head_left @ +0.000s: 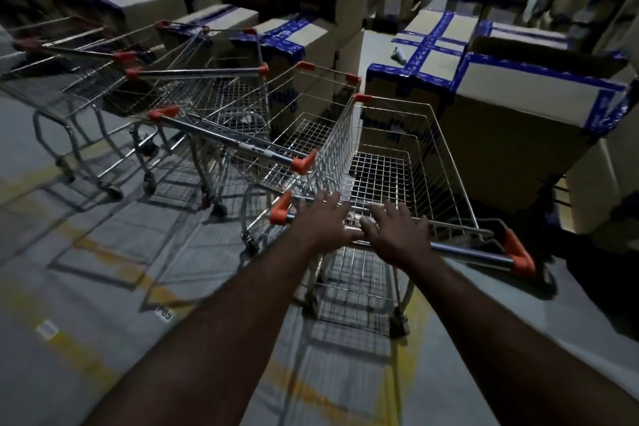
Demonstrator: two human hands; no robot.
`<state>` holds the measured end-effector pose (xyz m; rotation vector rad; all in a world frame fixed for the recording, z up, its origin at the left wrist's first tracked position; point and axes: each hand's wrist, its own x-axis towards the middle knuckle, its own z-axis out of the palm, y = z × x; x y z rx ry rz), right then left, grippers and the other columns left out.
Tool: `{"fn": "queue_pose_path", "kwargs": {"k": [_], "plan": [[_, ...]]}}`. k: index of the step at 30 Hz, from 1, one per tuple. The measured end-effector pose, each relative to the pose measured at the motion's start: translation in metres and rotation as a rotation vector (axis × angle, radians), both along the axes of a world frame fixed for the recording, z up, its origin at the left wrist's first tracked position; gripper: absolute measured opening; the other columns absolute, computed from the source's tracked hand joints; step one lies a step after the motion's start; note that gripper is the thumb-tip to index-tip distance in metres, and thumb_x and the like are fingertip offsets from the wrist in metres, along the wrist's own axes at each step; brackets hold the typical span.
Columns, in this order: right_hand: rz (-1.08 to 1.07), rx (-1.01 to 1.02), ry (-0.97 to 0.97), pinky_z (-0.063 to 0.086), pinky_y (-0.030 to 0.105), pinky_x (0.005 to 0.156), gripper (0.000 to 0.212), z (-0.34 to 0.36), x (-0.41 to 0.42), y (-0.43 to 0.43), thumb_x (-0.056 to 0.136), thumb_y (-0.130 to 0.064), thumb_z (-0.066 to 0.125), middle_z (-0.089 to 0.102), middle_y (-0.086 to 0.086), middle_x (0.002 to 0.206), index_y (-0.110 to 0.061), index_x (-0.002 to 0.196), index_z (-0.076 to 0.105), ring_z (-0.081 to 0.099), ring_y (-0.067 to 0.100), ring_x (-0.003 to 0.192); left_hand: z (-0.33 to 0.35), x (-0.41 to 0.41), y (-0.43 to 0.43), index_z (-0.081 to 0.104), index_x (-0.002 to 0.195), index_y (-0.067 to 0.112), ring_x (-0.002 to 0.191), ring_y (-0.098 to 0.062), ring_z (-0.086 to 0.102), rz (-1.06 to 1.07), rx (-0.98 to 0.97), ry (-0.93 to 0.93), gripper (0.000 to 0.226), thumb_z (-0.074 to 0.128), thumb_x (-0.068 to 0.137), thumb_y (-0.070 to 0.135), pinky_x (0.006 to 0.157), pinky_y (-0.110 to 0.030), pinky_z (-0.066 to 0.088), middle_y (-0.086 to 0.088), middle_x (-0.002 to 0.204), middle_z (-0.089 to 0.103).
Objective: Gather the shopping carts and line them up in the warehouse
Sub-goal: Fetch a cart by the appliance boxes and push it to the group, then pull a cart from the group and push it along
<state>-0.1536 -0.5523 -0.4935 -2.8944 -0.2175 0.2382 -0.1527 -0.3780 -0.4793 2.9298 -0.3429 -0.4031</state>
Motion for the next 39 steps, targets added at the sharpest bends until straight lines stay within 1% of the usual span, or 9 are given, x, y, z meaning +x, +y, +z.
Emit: {"fn": "queue_pose_path", "kwargs": {"k": [2,7,11,15,17,22,26,36,39], "plan": [[-0.031,-0.038,0.011,0.012,0.068,0.112,0.061,0.0,0.007,0.001,0.096,-0.067,0.025,0.023,0.003,0.163,-0.037,0.15,0.032,0.015,0.028,0.15,0.004,0.009,0.012,0.027,0.153,0.027,0.152,-0.03,0.001,-0.067,-0.034,-0.029,0.073,0.047,0.093,0.063,0.118,-0.062,0.008,-0.002,0.166,0.008],[-0.042,0.055,-0.159,0.011,0.065,0.114,0.064,0.027,0.035,0.056,0.096,-0.064,0.035,0.021,0.006,0.163,-0.029,0.15,0.034,0.015,0.025,0.151,0.039,0.03,0.069,0.046,0.141,0.022,0.136,-0.025,0.04,-0.149,-0.178,-0.276,0.057,0.06,0.092,0.046,0.104,-0.044,0.043,-0.005,0.151,0.042],[-0.022,0.198,-0.438,0.037,0.057,0.106,0.064,0.057,0.053,0.146,0.087,-0.062,0.038,0.049,0.008,0.143,-0.023,0.134,0.053,0.044,0.029,0.133,0.07,0.038,0.161,0.053,0.135,0.019,0.128,-0.024,0.046,-0.128,-0.167,-0.431,0.051,0.064,0.09,0.041,0.101,-0.039,0.044,-0.004,0.139,0.053],[0.102,0.257,-0.571,0.043,0.051,0.1,0.057,0.091,0.076,0.268,0.086,-0.057,0.046,0.057,0.006,0.135,-0.022,0.129,0.058,0.051,0.028,0.124,0.103,0.045,0.293,0.057,0.129,0.023,0.125,-0.027,0.049,-0.013,-0.105,-0.491,0.046,0.065,0.087,0.038,0.099,-0.039,0.045,-0.004,0.134,0.055],[0.148,0.286,-0.616,0.046,0.05,0.096,0.053,0.104,0.085,0.337,0.086,-0.055,0.051,0.06,0.006,0.131,-0.022,0.126,0.061,0.055,0.03,0.119,0.117,0.039,0.358,0.054,0.136,0.023,0.129,-0.026,0.045,0.066,-0.071,-0.493,0.051,0.065,0.088,0.039,0.1,-0.038,0.042,-0.004,0.14,0.051],[0.369,0.33,-0.556,0.049,0.05,0.091,0.056,0.103,0.077,0.501,0.083,-0.058,0.045,0.064,0.006,0.12,-0.021,0.121,0.063,0.059,0.031,0.111,0.114,0.005,0.509,0.057,0.129,0.023,0.122,-0.027,0.049,0.23,0.003,-0.476,0.048,0.062,0.088,0.046,0.095,-0.043,0.047,-0.004,0.13,0.054],[0.507,0.365,-0.53,0.046,0.049,0.094,0.057,0.116,0.081,0.616,0.082,-0.058,0.044,0.063,0.006,0.124,-0.022,0.123,0.063,0.057,0.031,0.115,0.117,-0.008,0.613,0.059,0.124,0.023,0.118,-0.028,0.051,0.366,0.013,-0.496,0.042,0.061,0.088,0.044,0.092,-0.043,0.047,-0.004,0.124,0.057],[0.752,0.369,-0.398,0.045,0.048,0.096,0.053,0.087,0.16,0.884,0.087,-0.056,0.052,0.059,0.002,0.128,-0.026,0.13,0.055,0.053,0.028,0.12,0.105,0.019,0.868,0.048,0.14,0.021,0.132,-0.027,0.039,0.653,0.145,-0.35,0.053,0.058,0.094,0.046,0.102,-0.047,0.042,-0.005,0.141,0.046],[0.837,0.347,-0.385,0.041,0.049,0.099,0.053,0.095,0.191,0.964,0.089,-0.052,0.056,0.055,0.003,0.133,-0.024,0.134,0.051,0.048,0.029,0.125,0.119,0.042,0.937,0.041,0.146,0.019,0.141,-0.028,0.031,0.7,0.188,-0.325,0.06,0.058,0.095,0.045,0.108,-0.047,0.038,-0.007,0.154,0.035]]}}
